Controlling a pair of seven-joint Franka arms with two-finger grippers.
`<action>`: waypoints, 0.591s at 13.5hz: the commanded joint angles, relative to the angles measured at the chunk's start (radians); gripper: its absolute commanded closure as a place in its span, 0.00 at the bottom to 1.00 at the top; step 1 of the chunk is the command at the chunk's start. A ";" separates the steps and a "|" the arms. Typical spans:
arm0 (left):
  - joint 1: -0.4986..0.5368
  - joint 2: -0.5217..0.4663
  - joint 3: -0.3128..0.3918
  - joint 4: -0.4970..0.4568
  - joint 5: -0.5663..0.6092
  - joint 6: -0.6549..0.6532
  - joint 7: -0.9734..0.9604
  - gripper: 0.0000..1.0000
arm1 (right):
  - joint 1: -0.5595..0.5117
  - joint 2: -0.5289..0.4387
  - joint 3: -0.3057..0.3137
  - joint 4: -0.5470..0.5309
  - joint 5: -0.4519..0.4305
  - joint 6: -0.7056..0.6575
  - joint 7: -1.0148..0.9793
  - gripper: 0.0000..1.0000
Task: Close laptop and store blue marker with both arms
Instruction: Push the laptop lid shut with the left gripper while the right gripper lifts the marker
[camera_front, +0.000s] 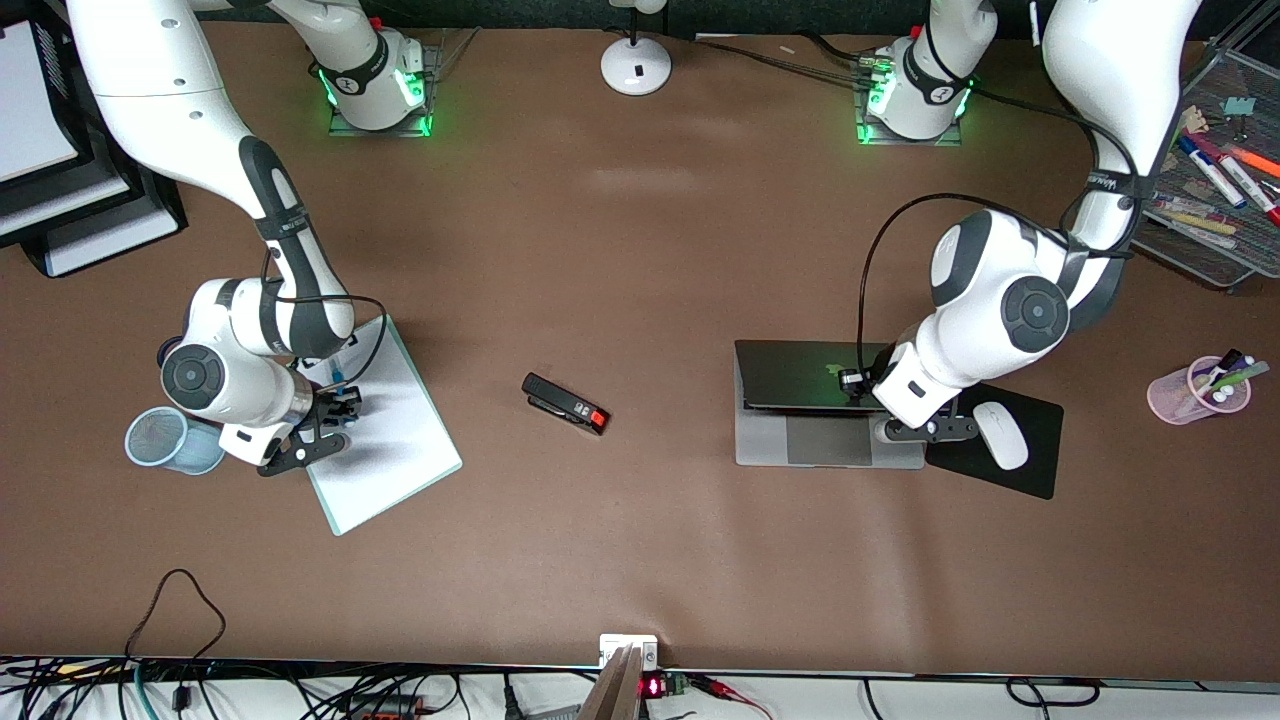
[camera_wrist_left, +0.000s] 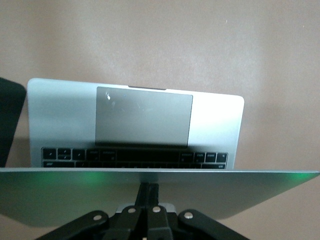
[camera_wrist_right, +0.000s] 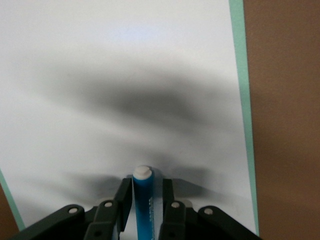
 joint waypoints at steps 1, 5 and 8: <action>0.004 0.045 -0.003 0.028 0.026 0.047 0.031 1.00 | 0.001 0.012 0.001 0.012 0.010 0.002 -0.006 0.68; 0.010 0.086 0.003 0.028 0.026 0.088 0.051 1.00 | 0.001 0.014 0.001 0.012 0.012 0.003 -0.005 0.69; 0.013 0.115 0.015 0.030 0.024 0.096 0.061 1.00 | 0.001 0.014 0.001 0.020 0.010 0.002 -0.002 0.77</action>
